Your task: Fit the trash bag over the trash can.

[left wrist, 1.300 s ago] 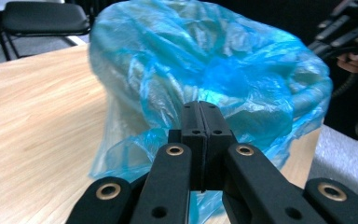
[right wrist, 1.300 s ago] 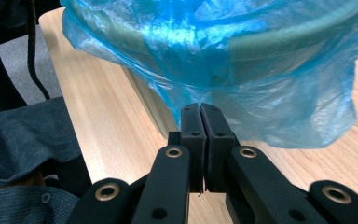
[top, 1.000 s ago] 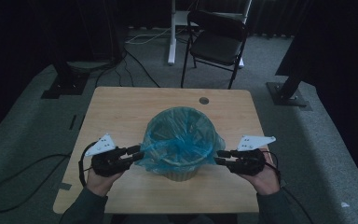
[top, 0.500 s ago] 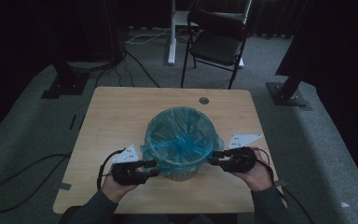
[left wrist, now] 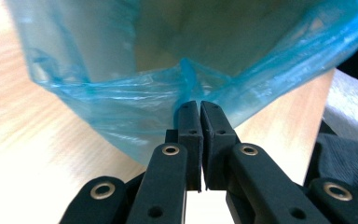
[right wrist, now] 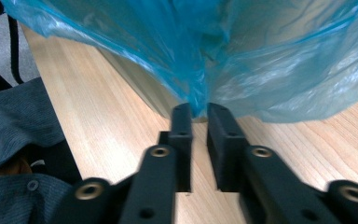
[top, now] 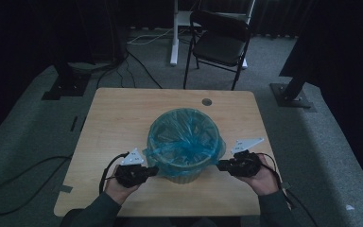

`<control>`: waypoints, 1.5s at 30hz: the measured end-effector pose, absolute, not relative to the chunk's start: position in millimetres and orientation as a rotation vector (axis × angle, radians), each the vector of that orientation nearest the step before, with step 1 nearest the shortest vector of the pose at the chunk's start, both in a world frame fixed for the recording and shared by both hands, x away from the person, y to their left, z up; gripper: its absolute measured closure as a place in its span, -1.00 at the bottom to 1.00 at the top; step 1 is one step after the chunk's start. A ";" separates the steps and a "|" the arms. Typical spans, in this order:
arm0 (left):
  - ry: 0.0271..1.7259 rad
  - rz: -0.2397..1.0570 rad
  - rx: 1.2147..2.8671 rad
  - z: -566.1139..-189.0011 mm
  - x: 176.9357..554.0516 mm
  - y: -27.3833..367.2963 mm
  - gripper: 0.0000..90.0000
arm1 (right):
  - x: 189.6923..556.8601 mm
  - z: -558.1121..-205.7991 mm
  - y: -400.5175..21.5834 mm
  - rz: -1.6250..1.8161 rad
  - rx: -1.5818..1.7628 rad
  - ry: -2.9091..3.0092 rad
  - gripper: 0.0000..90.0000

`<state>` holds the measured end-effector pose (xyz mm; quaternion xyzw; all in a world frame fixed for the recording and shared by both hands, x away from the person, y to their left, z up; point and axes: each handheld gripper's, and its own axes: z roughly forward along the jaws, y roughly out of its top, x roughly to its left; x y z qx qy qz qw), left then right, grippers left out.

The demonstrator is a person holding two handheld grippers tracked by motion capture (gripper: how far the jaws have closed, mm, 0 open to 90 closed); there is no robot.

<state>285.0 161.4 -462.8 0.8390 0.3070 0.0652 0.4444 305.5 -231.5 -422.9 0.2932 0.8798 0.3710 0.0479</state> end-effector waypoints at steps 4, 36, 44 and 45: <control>0.743 0.222 1.996 -452.1 279.3 172.2 0.71 | 304.2 -414.5 -243.7 1.188 0.922 2.621 0.60; 0.789 0.344 1.915 -437.1 290.2 179.8 0.40 | 350.7 -442.4 -230.7 1.058 1.214 2.621 0.83; 0.799 0.318 1.905 -435.8 284.0 184.4 0.38 | 342.8 -449.2 -239.4 1.034 1.238 2.654 0.84; 0.777 0.306 1.902 -434.2 279.3 184.5 0.36 | 337.9 -445.0 -240.3 1.068 1.227 2.655 0.84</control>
